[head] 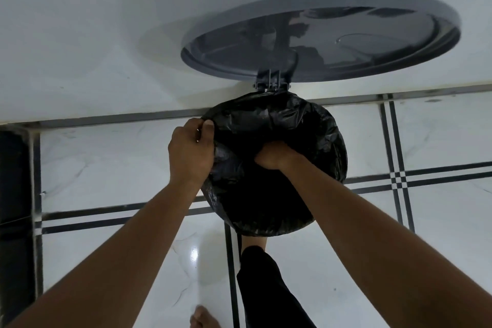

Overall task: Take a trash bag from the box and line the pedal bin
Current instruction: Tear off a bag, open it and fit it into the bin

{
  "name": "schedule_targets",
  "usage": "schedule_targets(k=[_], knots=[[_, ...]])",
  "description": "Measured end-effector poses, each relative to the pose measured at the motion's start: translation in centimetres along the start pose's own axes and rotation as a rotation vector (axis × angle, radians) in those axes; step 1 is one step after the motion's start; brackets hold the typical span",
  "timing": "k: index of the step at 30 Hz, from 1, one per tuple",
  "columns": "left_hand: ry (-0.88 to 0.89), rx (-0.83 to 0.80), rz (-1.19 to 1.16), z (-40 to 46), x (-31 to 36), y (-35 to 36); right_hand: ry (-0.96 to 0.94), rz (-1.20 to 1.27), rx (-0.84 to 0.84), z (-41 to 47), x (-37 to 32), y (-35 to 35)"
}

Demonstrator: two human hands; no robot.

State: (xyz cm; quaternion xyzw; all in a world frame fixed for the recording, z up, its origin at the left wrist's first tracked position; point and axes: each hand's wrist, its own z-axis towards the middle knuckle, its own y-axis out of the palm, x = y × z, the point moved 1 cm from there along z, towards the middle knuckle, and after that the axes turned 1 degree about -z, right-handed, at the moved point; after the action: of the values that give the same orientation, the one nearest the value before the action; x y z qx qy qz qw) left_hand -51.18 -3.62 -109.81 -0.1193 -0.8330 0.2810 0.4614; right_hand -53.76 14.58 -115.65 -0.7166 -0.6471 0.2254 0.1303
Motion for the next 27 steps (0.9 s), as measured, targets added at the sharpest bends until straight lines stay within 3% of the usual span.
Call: schedule_targets(k=[3,7,13,15,17,21,23,25,27], knots=[[0.001,-0.005,-0.018,0.0,-0.5,0.3,0.003,0.008,-0.123,2.1,-0.1,0.5],[0.035,0.014,-0.014,0.2,-0.9,0.5,0.023,0.037,-0.129,3.8,-0.9,2.3],[0.004,0.0,-0.054,0.1,-1.0,0.1,0.067,0.118,-0.01,1.4,-1.8,2.3],[-0.004,-0.003,-0.08,-0.1,-0.6,-0.7,0.003,0.146,0.063,-1.3,-1.7,1.6],[0.03,-0.023,-0.039,0.1,-0.4,-1.5,-0.106,0.165,0.25,-4.7,-0.9,0.9],[0.231,-0.021,0.145,0.7,0.1,-2.3,-0.275,0.139,1.005,-11.3,2.4,-2.3],[0.391,-0.05,0.268,0.4,1.4,-2.1,-0.199,0.064,1.136,-11.8,4.4,-4.2],[0.521,-0.103,0.373,0.6,2.7,-1.7,-0.16,0.039,1.012,-10.2,6.4,-5.4],[0.537,-0.166,0.412,1.7,3.6,-1.2,-0.242,0.199,0.81,-8.0,7.7,-5.8]])
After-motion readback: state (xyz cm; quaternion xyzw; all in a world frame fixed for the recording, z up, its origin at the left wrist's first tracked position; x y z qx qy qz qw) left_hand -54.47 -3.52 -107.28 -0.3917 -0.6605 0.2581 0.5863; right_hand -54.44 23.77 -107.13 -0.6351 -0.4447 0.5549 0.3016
